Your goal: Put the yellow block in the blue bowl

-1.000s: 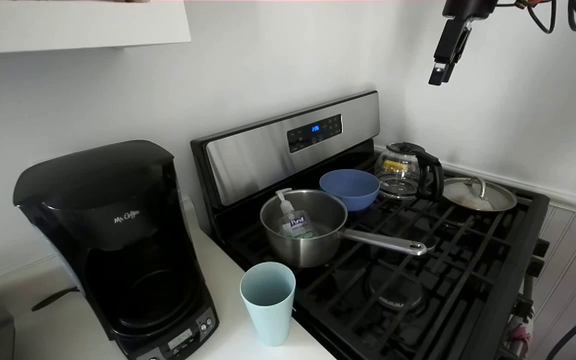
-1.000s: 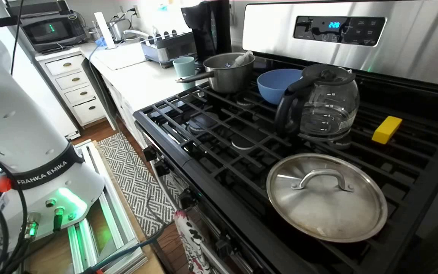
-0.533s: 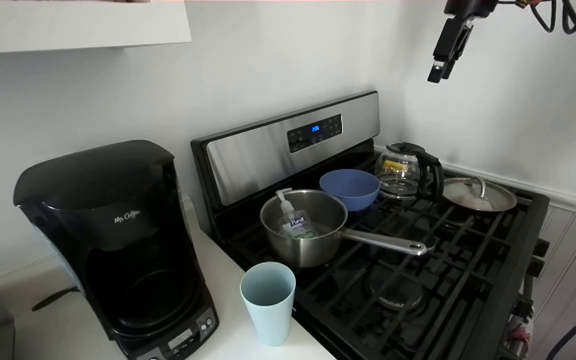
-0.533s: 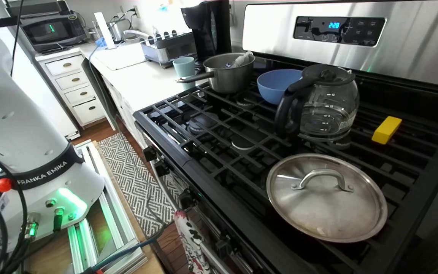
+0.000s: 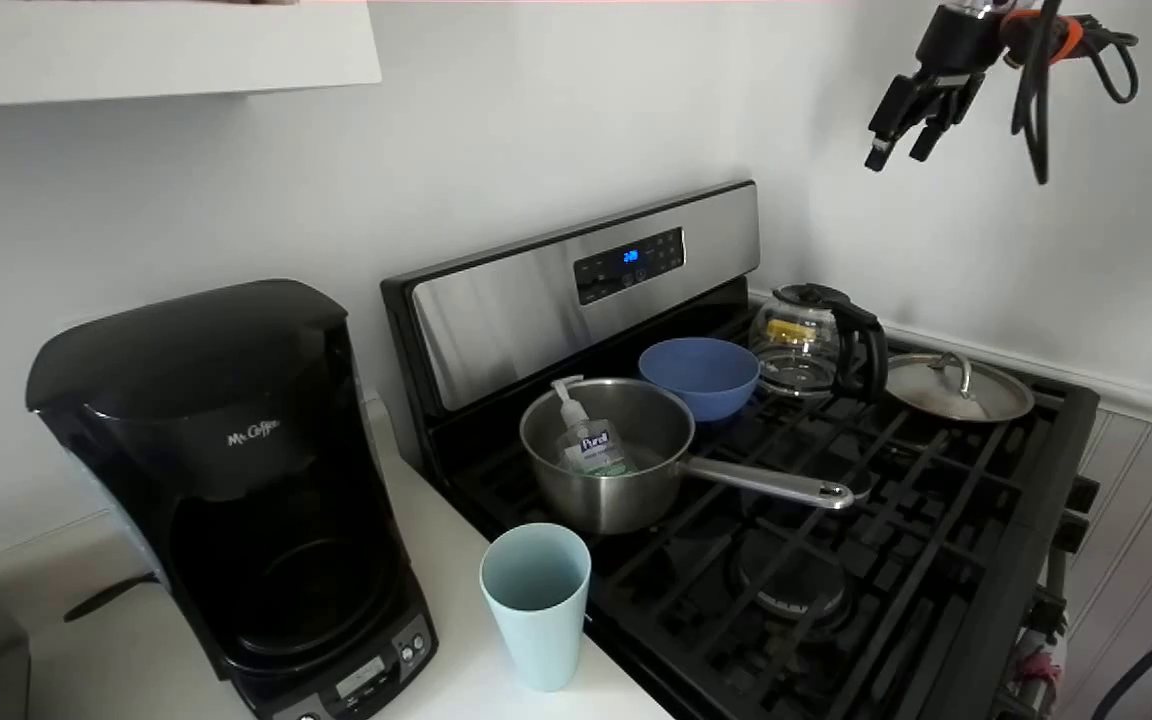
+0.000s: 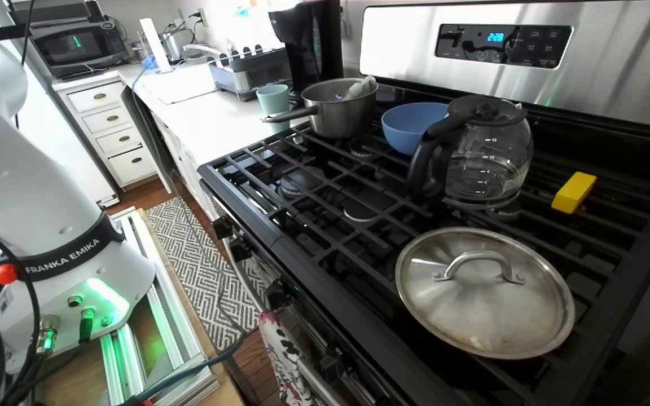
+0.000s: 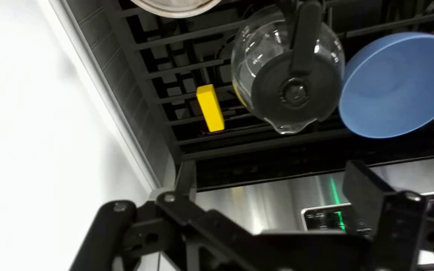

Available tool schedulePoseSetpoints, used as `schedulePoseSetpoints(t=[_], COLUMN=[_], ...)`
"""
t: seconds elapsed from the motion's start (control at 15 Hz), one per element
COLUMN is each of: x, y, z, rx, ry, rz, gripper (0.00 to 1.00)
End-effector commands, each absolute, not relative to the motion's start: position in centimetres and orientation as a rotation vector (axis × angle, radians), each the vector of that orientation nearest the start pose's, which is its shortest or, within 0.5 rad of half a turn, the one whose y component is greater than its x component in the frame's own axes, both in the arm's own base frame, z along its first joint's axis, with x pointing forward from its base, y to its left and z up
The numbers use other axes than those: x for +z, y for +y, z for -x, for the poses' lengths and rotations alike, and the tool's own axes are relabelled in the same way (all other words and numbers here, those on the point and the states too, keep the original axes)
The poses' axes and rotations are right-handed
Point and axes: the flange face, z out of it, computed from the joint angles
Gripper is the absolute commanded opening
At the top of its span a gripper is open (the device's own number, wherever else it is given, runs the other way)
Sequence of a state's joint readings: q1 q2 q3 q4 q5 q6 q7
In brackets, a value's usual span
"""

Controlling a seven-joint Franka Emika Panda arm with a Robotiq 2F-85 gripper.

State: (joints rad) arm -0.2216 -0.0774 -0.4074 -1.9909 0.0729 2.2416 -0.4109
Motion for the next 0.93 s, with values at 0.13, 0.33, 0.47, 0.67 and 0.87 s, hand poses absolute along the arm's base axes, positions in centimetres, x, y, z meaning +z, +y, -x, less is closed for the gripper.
schedulePoseSetpoints(t=[0.13,0.33,0.47,0.67,0.87], x=[46.2,43.8,43.4,43.1,40.6], y=[-40.0,-40.4,-40.1,-40.1,-40.8], z=[-50.0,-51.4,-50.6,-51.4,-51.6], rx=[-0.506,-0.444,-0.428,-0.429,-0.217], ry=[0.776,0.868,0.824,0.837,0.781], rz=[3.100,3.087,3.115,3.113,3.104], gripper=[1.00,1.00,1.00,1.00,1.00])
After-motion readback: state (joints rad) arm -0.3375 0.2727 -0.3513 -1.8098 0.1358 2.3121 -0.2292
